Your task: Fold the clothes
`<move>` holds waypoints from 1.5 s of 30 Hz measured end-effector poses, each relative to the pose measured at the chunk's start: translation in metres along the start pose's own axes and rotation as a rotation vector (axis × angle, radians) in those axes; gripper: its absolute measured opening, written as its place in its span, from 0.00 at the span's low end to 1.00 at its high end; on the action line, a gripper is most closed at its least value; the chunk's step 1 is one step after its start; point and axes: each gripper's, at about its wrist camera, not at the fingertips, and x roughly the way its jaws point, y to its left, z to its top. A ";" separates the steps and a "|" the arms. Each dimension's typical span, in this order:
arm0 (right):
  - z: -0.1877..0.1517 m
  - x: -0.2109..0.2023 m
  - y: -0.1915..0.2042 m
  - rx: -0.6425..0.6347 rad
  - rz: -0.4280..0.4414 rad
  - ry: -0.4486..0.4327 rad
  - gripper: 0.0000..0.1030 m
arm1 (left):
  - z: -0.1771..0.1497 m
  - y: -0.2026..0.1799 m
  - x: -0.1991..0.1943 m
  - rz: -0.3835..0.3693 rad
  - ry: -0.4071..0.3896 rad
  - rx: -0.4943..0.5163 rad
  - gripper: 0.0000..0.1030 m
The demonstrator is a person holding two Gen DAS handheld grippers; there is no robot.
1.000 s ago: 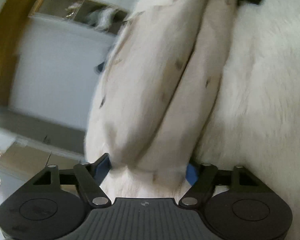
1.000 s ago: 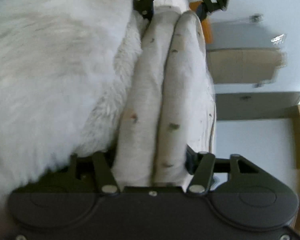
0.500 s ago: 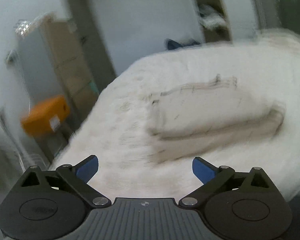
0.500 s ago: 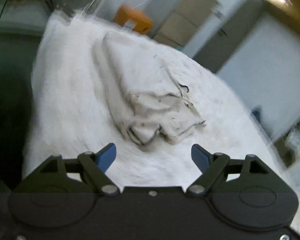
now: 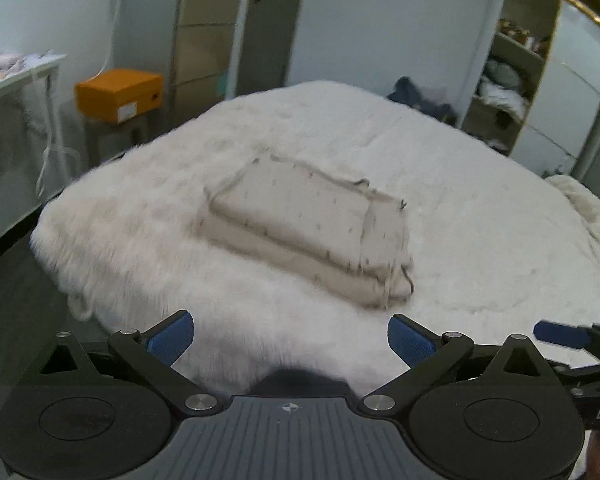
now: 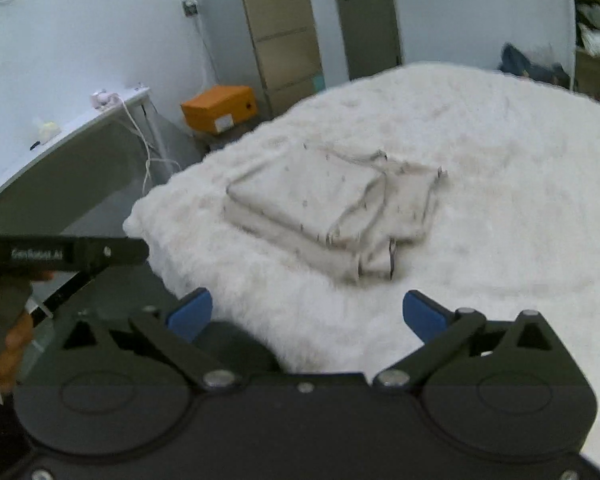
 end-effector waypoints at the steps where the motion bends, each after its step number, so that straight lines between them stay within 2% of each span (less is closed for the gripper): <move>1: -0.006 -0.001 0.002 0.011 -0.021 0.008 1.00 | -0.009 -0.002 -0.005 0.008 0.002 -0.004 1.00; 6: -0.023 0.002 0.017 -0.028 -0.114 0.020 1.00 | -0.047 -0.015 -0.017 0.105 0.023 -0.026 1.00; 11: -0.026 -0.005 0.026 -0.044 -0.095 -0.003 1.00 | -0.056 -0.023 -0.017 0.154 0.035 0.052 1.00; 17: -0.028 0.000 0.025 -0.028 -0.108 0.010 1.00 | -0.062 -0.016 -0.024 0.127 0.048 0.044 1.00; 45: -0.019 0.023 0.017 -0.012 -0.098 0.033 1.00 | -0.070 -0.025 -0.029 0.122 0.063 0.053 1.00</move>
